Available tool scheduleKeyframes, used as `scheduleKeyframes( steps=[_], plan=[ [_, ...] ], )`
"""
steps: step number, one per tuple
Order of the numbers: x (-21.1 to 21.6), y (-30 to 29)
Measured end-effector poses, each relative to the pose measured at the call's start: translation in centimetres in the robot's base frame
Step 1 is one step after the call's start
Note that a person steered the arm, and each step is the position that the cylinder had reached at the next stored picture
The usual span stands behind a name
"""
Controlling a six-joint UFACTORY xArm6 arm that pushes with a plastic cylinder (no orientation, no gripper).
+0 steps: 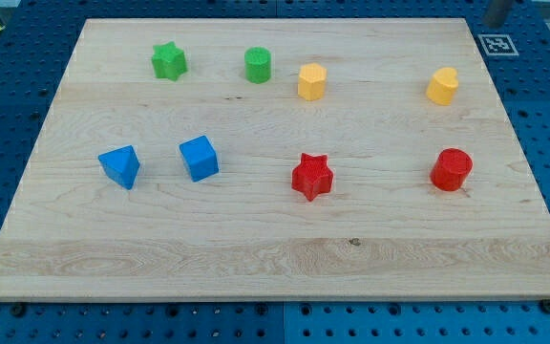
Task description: Move the yellow hexagon left to the yellow heart
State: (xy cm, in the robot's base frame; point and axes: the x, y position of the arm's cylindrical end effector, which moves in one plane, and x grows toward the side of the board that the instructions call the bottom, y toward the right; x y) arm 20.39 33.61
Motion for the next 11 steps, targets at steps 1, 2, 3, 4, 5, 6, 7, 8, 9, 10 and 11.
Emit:
scheduleKeyframes(
  steps=[1, 2, 3, 4, 5, 6, 7, 8, 9, 10, 11],
  plan=[
    [1.6, 0.0],
    [7.3, -2.7],
    [7.9, -8.4],
    [7.5, -10.4],
    [9.9, -10.4],
    [12.2, -10.5],
    [12.2, -11.4],
    [12.2, -15.8],
    [12.2, -23.9],
    [10.0, -28.4],
    [9.4, -31.3]
  ],
)
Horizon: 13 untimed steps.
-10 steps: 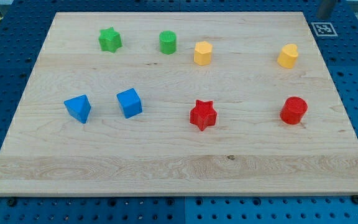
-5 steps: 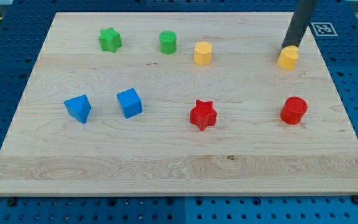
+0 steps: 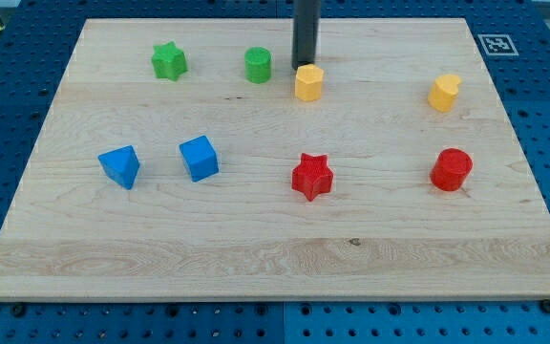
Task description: Move the yellow hexagon left to the yellow heart
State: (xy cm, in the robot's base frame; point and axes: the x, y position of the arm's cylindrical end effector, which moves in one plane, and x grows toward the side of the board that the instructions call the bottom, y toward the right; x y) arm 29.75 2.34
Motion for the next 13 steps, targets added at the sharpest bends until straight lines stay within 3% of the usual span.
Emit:
scheduleKeyframes(
  steps=[1, 3, 5, 6, 8, 11, 13],
  plan=[
    [3.2, -0.5],
    [4.6, 7.5],
    [5.6, -2.6],
    [8.5, 0.4],
    [6.4, 13.2],
    [12.5, 14.0],
    [10.6, 15.6]
  ],
)
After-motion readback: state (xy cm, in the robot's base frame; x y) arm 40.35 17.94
